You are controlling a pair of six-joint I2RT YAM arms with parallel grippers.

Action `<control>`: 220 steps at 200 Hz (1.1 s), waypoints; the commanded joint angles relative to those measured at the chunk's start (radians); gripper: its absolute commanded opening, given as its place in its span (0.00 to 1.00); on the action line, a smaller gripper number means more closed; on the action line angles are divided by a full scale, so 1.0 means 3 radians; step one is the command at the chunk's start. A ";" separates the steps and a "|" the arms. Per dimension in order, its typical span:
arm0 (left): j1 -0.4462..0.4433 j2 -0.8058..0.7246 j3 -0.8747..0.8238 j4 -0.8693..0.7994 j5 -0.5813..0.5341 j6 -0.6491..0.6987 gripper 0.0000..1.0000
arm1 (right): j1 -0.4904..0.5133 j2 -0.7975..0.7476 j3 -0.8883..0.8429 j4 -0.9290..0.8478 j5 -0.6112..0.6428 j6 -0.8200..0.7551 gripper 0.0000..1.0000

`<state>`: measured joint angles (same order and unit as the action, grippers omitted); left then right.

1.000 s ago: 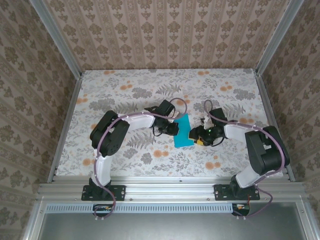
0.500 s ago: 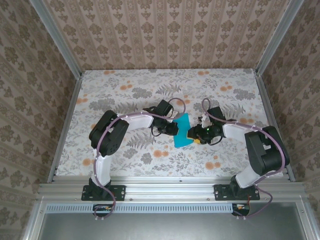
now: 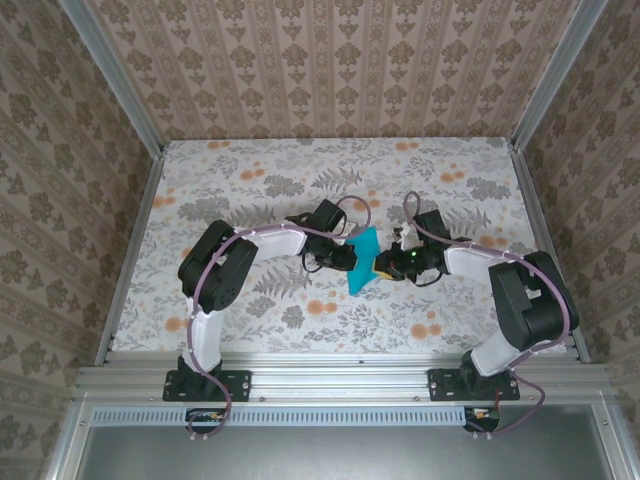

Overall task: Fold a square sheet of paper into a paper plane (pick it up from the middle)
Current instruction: Third fold the triangle at the center of the table.

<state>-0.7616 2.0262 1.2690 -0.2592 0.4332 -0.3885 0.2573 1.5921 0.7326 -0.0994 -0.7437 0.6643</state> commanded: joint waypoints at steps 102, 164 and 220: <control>0.0041 0.0041 -0.0150 -0.0030 0.0099 -0.0093 0.11 | 0.0137 0.0618 0.0426 0.0259 0.0002 0.0143 0.12; 0.0080 0.0027 -0.0164 0.0051 0.0214 -0.0149 0.11 | 0.0170 0.0772 0.0537 0.0141 0.0094 0.0071 0.12; 0.0150 -0.0043 -0.0247 0.0314 0.0468 -0.0336 0.11 | 0.0178 0.0872 0.0607 0.0044 0.0190 0.0008 0.14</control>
<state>-0.7311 2.0262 1.2324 -0.1886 0.5251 -0.4427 0.3027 1.8271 0.8883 -0.0364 -0.7174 0.6964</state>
